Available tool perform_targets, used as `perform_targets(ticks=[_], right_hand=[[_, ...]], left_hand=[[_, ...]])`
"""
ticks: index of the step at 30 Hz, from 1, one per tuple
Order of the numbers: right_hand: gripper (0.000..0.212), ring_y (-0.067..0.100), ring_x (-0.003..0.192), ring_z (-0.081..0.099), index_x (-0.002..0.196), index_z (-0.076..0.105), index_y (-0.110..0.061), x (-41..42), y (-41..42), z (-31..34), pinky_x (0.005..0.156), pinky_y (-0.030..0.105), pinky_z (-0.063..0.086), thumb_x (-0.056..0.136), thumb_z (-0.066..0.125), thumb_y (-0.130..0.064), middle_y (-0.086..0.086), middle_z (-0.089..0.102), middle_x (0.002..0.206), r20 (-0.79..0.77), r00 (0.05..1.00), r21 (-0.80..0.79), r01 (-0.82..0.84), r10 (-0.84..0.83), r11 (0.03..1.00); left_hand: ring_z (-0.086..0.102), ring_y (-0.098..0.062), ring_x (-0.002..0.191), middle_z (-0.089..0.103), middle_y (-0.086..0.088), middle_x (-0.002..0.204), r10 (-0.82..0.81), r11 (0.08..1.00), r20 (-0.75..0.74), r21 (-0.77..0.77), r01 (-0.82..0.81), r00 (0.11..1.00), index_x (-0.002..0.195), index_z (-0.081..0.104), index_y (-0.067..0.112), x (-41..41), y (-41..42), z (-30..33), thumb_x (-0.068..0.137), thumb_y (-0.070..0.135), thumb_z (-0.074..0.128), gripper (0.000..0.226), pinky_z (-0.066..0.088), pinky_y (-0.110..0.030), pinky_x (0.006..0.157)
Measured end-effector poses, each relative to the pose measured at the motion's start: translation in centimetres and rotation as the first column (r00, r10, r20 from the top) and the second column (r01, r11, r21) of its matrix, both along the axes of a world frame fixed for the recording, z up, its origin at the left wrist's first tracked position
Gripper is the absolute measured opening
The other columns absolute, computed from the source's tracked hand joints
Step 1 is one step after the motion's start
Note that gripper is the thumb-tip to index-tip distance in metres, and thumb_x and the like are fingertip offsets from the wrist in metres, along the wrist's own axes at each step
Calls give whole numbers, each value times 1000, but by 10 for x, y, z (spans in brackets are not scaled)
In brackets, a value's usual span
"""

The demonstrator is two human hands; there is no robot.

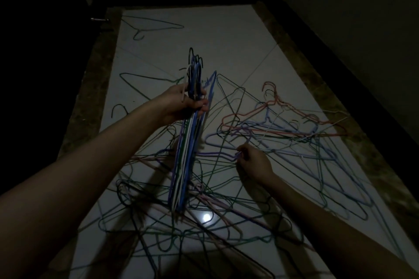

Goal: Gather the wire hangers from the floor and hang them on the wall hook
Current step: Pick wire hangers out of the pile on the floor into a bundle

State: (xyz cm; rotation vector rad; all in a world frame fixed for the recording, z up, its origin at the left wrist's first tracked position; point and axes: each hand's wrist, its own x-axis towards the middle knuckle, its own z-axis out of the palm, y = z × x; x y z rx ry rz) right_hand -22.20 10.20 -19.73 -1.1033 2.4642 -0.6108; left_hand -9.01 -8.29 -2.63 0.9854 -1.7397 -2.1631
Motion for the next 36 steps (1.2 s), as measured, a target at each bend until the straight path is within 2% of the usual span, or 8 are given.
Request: perform_targets(ticks=[7, 13, 17, 22, 25, 29, 31, 36], right_hand=[[33, 25, 99, 60, 119, 57, -11, -8, 2, 15, 79, 33, 48, 86, 59, -13, 11, 65, 108, 11, 1000, 68, -30, 29, 997], [38, 22, 96, 60, 118, 57, -10, -10, 11, 24, 76, 32, 48, 82, 65, -15, 8, 65, 106, -15, 1000, 136, -4, 6, 991], [34, 25, 93, 60, 116, 58, -11, -15, 20, 33, 72, 33, 48, 83, 65, -16, 9, 66, 103, -34, 996, 74, 83, -81, 994], [37, 25, 92, 60, 117, 57, -13, -22, 23, 47, 70, 32, 46, 82, 66, -14, 9, 65, 104, -31, 996, -8, 87, -87, 996], [33, 28, 88, 61, 114, 58, -11, -26, 20, 60, 67, 33, 46, 82, 64, -11, 11, 66, 99, -93, 994, -78, 45, -52, 996], [25, 28, 81, 62, 109, 56, -16, -32, 14, 77, 65, 41, 51, 85, 58, -9, 10, 66, 90, -182, 983, -149, -11, -17, 989], [22, 27, 79, 61, 106, 55, -17, -36, 13, 84, 64, 42, 51, 87, 55, -8, 9, 66, 89, -197, 980, -164, -53, 20, 985], [18, 18, 76, 59, 97, 52, -20, -45, 15, 104, 65, 41, 51, 87, 58, -7, -3, 65, 91, -192, 981, -260, -16, -36, 965]], left_hand=[[62, -17, 73, 59, -11, 85, 17, 1000, -5, 5, -17, 1000, 89, 54, 10, 10, -5, 8, 85, -20, 46, 31, 55, -21, 57], [63, -17, 76, 60, -11, 88, 27, 1000, 26, -13, -27, 999, 90, 55, 10, 16, -5, 12, 85, -18, 47, 30, 56, -21, 56], [63, -15, 71, 60, -11, 86, 23, 1000, 0, -8, -23, 1000, 89, 55, 10, 18, -4, 15, 85, -19, 47, 30, 55, -20, 55], [67, -11, 65, 62, -8, 85, 32, 999, 23, -39, -31, 999, 90, 56, 12, 18, -6, 16, 86, -17, 48, 30, 56, -20, 57], [65, -14, 72, 61, -8, 85, 42, 998, 28, -44, -41, 999, 90, 56, 12, 18, -6, 15, 86, -16, 49, 29, 56, -21, 57], [66, -13, 68, 62, -10, 86, 59, 998, 19, -33, -59, 998, 91, 56, 10, 19, -8, 15, 85, -18, 50, 29, 56, -21, 57], [67, -12, 66, 62, -10, 85, 59, 998, 18, -37, -58, 998, 91, 56, 10, 21, -8, 16, 85, -17, 51, 28, 55, -21, 55], [67, -13, 67, 63, -10, 86, 59, 996, 18, -66, -58, 998, 92, 56, 10, 26, -13, 18, 84, -14, 54, 26, 54, -21, 55]])
